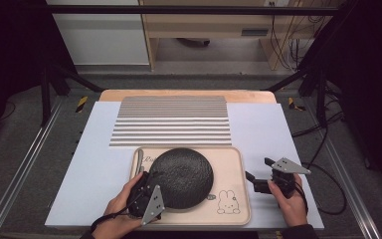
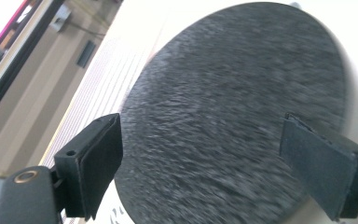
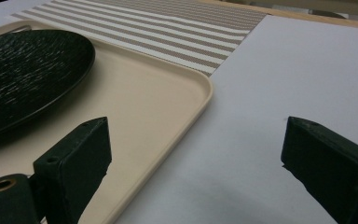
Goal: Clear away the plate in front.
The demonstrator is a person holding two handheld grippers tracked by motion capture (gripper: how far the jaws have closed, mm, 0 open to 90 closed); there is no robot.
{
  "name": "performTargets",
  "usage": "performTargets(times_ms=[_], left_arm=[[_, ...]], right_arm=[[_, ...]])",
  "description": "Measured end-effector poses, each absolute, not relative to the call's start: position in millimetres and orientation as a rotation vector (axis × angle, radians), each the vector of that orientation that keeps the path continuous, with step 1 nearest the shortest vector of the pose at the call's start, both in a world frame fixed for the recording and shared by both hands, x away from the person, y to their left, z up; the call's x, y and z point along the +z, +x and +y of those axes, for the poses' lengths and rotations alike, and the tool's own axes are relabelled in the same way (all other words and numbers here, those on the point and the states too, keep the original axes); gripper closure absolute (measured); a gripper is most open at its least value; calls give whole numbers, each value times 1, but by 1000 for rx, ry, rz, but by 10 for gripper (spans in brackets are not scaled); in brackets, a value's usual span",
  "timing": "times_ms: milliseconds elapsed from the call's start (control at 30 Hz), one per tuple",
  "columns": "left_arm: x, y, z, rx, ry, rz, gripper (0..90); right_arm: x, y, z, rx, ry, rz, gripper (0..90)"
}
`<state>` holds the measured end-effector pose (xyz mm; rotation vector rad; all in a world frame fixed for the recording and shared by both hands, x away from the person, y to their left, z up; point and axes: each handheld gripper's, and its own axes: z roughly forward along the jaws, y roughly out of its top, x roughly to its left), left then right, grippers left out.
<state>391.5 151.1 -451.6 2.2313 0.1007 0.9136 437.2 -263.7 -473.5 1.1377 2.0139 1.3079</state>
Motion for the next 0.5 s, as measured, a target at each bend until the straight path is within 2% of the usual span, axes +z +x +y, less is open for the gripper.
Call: performTargets(times_ms=[200, 500], left_arm=[[-455, 410, 159, 919, 2174, 276, 100], [-453, 413, 174, 983, 2089, 396, 90]], right_arm=[[-471, 433, -263, 1304, 1129, 2009, 82], [-471, 433, -263, 1300, 1135, 2004, 67]])
